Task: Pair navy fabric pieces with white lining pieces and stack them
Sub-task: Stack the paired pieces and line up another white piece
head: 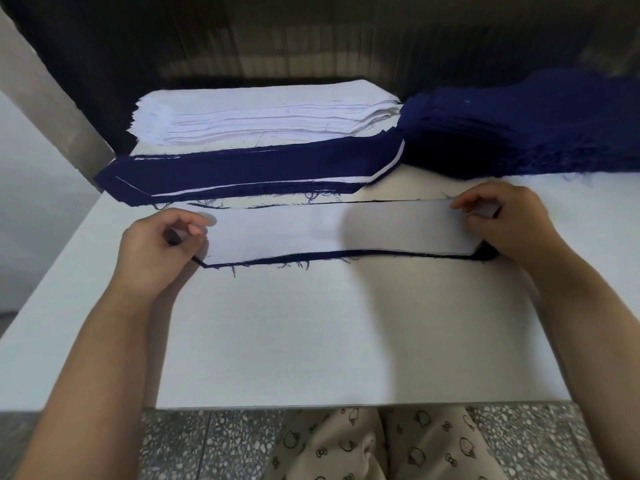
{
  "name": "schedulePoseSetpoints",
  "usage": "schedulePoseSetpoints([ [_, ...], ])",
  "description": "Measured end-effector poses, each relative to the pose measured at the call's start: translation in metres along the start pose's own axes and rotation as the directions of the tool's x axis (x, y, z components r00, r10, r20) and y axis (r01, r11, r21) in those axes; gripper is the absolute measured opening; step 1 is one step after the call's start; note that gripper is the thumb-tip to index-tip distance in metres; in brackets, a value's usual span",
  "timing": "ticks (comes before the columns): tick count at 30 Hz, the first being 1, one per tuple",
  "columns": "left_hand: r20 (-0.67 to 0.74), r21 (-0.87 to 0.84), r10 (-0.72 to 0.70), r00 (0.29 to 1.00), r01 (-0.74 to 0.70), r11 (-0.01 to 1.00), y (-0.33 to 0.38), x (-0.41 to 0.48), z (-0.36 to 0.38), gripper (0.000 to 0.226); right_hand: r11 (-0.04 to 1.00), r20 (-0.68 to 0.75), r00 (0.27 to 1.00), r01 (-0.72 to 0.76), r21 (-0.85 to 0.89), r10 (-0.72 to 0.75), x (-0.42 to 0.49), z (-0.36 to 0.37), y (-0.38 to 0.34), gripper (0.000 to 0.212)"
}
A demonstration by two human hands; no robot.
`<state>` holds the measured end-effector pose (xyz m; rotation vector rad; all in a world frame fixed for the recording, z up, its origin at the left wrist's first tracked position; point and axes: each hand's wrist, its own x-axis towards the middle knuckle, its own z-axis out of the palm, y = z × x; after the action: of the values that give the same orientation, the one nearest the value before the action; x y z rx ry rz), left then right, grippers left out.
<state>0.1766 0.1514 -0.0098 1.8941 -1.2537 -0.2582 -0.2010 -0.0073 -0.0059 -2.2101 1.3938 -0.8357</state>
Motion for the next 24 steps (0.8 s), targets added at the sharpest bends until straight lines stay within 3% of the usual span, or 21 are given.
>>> schedulePoseSetpoints([
  [24,0.014,-0.068,-0.053,0.998,0.054,0.996,0.0006,-0.0002,0.0012,0.034,0.999,0.022,0.999,-0.036,0.006,0.036,0.0003,-0.0010,-0.0029,0.035],
])
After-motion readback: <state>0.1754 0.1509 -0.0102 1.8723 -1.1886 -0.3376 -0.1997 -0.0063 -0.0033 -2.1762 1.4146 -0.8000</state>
